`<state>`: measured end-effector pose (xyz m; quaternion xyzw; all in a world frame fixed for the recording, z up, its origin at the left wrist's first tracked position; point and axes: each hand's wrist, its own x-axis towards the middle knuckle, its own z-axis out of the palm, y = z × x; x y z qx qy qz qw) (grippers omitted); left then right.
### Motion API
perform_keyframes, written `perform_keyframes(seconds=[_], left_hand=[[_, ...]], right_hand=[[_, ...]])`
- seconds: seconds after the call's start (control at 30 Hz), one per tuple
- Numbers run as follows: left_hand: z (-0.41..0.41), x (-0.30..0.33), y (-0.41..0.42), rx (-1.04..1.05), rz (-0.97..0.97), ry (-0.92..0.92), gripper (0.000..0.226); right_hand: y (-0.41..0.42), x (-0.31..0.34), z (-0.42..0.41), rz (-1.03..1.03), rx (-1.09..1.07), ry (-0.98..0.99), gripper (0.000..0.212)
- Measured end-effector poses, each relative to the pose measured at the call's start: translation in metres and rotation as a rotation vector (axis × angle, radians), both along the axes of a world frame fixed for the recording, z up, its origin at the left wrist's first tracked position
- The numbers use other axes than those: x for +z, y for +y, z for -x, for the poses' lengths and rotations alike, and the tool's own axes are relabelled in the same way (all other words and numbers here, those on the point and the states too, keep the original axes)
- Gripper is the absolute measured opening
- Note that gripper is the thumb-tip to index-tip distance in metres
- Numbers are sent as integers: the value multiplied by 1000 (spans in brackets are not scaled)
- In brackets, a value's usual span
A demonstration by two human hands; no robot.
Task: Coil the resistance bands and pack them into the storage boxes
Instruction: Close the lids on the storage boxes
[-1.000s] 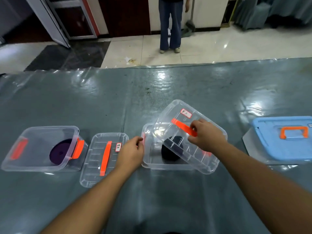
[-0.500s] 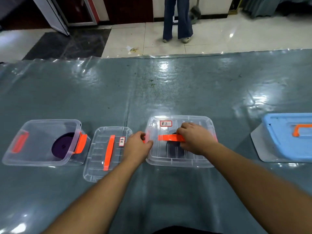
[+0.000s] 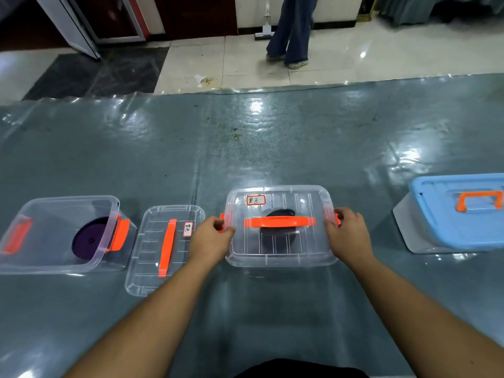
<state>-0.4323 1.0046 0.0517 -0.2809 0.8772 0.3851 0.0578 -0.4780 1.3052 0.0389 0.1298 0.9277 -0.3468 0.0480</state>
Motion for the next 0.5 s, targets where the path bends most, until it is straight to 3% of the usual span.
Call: perform_keyframes(seconds=[0.1, 0.2, 0.33, 0.5], left_hand=[[1, -1, -2, 36, -73, -12, 47], [1, -1, -1, 75, -143, -113, 66], [2, -3, 0, 115, -209, -106, 52], [2, 1, 5, 120, -118, -30, 26]], right_hand=[[2, 0, -2, 19, -42, -18, 45], [3, 2, 1, 138, -141, -207, 40], [6, -2, 6, 280, -209, -259, 36], [6, 4, 6, 212, -183, -149, 26]])
